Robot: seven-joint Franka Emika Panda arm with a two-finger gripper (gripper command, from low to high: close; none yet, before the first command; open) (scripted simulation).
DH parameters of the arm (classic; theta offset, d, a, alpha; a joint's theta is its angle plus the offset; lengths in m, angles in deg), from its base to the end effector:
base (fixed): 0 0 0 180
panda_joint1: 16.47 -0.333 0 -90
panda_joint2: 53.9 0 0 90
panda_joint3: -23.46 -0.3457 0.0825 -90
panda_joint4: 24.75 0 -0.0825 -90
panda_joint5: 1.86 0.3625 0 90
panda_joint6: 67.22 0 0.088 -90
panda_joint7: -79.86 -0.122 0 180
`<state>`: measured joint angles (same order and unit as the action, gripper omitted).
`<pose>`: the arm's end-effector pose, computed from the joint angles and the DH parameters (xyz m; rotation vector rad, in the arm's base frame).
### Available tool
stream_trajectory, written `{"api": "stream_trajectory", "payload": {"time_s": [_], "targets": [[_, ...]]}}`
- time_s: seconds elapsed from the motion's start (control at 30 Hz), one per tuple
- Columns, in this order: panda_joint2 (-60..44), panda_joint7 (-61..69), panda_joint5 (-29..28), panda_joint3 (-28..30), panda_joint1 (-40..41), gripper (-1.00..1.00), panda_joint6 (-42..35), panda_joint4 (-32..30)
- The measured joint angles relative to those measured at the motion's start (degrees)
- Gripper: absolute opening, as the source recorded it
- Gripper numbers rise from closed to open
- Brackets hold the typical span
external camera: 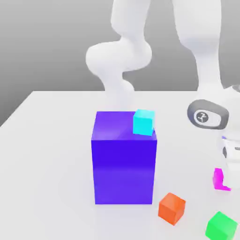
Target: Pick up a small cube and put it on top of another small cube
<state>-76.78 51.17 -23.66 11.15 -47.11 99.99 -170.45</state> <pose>0.3068 0.3250 0.1616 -2.9987 -0.9348 0.0007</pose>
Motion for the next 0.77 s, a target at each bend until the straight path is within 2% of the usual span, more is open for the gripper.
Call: {"api": "stream_trajectory", "payload": {"time_s": [0.07, 0.23, 0.5, 0.63, 0.67, 0.77], "targets": [[1.84, 1.15, 1.51, -1.74, 1.40, -1.00, -1.36, -0.47], [10.63, 7.56, 10.24, -7.48, 6.14, -1.00, -8.52, -1.86], [7.67, 7.26, 15.46, -1.05, 14.32, -1.00, -20.95, 13.96], [1.47, 5.68, 14.13, 1.43, 14.53, -1.00, -17.69, 16.94], [-0.30, 5.28, 13.59, 2.02, 14.14, 1.00, -16.15, 17.15], [-0.30, 5.28, 13.59, 2.02, 14.14, 1.00, -16.15, 17.15]]}}
